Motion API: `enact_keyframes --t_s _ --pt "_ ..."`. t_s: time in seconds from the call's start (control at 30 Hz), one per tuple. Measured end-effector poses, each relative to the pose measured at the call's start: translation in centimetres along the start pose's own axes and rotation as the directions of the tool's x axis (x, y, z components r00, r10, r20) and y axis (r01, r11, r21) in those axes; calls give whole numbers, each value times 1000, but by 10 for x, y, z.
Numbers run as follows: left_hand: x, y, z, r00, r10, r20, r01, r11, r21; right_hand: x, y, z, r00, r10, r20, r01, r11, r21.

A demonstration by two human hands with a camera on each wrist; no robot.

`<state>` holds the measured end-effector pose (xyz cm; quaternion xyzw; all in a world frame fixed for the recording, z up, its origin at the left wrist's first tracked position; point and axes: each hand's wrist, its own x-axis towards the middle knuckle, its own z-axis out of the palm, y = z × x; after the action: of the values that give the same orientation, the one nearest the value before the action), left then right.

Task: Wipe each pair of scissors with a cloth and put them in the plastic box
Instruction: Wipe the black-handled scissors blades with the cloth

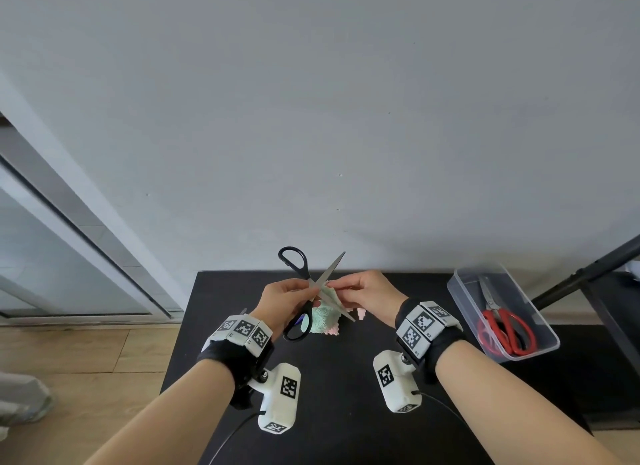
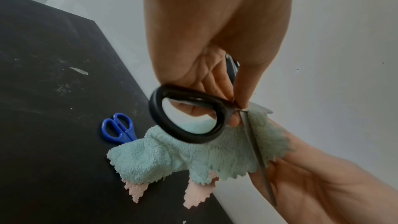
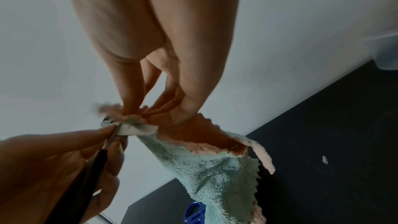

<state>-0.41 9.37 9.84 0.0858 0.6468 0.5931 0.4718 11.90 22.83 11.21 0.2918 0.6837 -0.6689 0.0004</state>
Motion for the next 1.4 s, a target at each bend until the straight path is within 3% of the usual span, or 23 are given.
enact_keyframes --t_s 0.4,0.63,0.8,1.13,1.4 --pt "-1 1 1 999 -9 31 8 1000 17 5 2 9 997 -23 -73 20 999 -39" --pt "4 0 -4 999 18 -43 -17 1000 19 7 2 3 984 -66 -162 60 997 -45" --pt "6 -2 -5 997 12 -70 -11 1000 12 6 -1 3 992 -62 -109 55 996 -70" --pt "4 1 3 1000 -14 3 14 1000 -24 17 5 5 988 -42 -148 27 995 -101" --pt "5 1 0 1000 10 -7 -10 1000 28 18 2 8 997 -63 -47 46 954 -297"
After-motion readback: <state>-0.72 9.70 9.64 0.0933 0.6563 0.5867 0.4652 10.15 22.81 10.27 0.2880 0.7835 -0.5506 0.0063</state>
